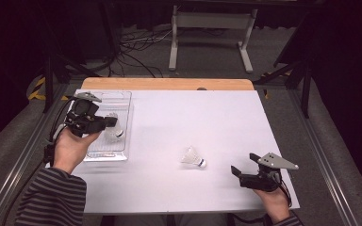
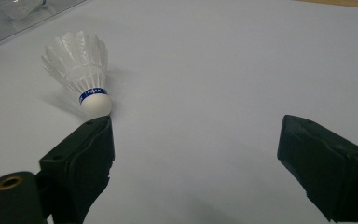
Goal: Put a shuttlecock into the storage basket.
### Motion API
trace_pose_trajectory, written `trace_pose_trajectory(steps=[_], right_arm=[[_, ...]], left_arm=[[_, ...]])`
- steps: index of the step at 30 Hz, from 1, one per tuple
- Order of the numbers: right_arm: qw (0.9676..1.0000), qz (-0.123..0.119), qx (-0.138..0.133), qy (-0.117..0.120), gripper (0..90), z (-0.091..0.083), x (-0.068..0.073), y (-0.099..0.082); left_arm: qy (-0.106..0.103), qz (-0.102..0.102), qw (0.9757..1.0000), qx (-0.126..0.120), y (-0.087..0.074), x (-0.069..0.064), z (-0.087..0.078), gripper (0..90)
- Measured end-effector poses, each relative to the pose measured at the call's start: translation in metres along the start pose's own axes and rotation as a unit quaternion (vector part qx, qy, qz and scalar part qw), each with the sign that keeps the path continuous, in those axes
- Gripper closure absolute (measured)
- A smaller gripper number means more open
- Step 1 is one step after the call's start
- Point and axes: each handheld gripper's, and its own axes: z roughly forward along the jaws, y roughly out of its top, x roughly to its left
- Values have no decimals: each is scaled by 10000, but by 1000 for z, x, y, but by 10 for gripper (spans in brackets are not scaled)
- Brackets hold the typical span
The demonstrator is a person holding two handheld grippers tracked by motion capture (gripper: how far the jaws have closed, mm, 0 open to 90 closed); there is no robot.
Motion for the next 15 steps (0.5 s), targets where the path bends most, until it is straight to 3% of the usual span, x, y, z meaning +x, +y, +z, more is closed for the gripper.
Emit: trace_pose_trajectory(steps=[11,15], right_arm=[[10000,2,-2,2,112,0,0,0],[10000,3,-3,2,113,0,0,0]], left_arm=[[220,-267,9994,21,3,16,5,900],[312,-279,9991,53,6,22,8,900]])
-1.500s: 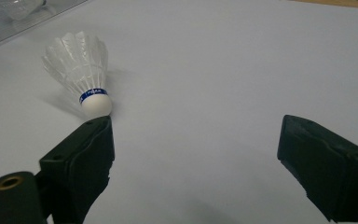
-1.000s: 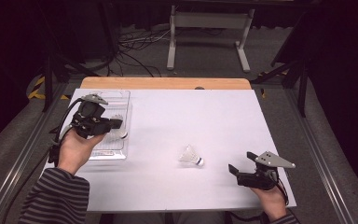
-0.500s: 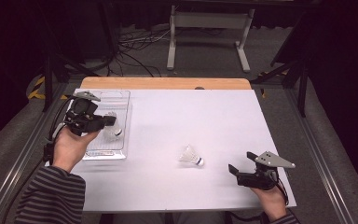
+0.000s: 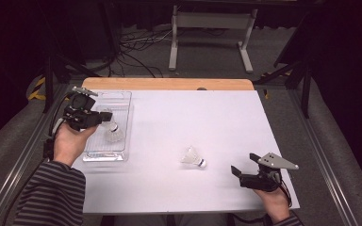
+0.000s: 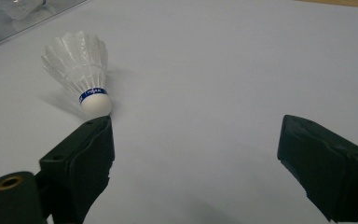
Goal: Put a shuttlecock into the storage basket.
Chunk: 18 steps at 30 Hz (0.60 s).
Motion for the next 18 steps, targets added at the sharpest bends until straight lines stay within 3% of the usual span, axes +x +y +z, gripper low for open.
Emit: trace_pose_trajectory(steps=[18], right_arm=[[10000,9,1,13,112,0,0,0]], left_arm=[[215,-231,9995,94,16,11,22,900]])
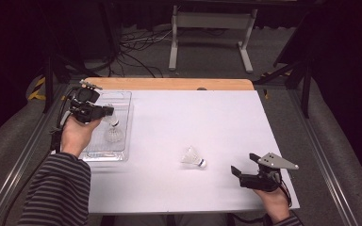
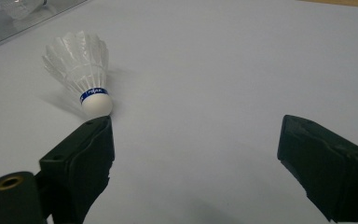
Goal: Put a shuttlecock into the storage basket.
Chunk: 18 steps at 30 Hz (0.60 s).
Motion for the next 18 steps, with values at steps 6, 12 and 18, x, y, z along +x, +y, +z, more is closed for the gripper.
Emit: trace_pose_trajectory(steps=[6,12,18], right_arm=[[10000,3,0,6,112,0,0,0],[10000,8,-7,7,112,0,0,0],[10000,11,-7,15,112,0,-1,0]], left_arm=[[83,48,10000,9,5,-1,4,900],[171,112,9998,85,7,-2,12,900],[214,0,9997,93,9,3,18,899]])
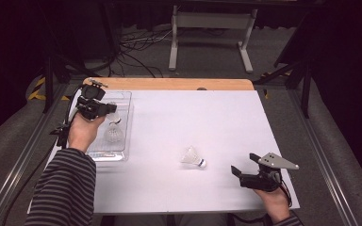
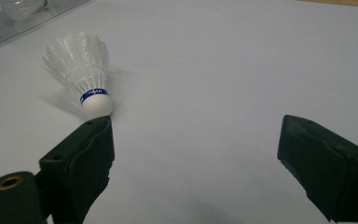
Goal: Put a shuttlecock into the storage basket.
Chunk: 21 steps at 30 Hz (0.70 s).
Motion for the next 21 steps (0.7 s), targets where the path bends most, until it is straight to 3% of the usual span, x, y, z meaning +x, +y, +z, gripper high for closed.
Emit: trace_pose_trajectory(steps=[21], right_arm=[[10000,-24,13,18,112,0,1,0]], left_arm=[[38,-103,9998,142,-1,3,21,898]])
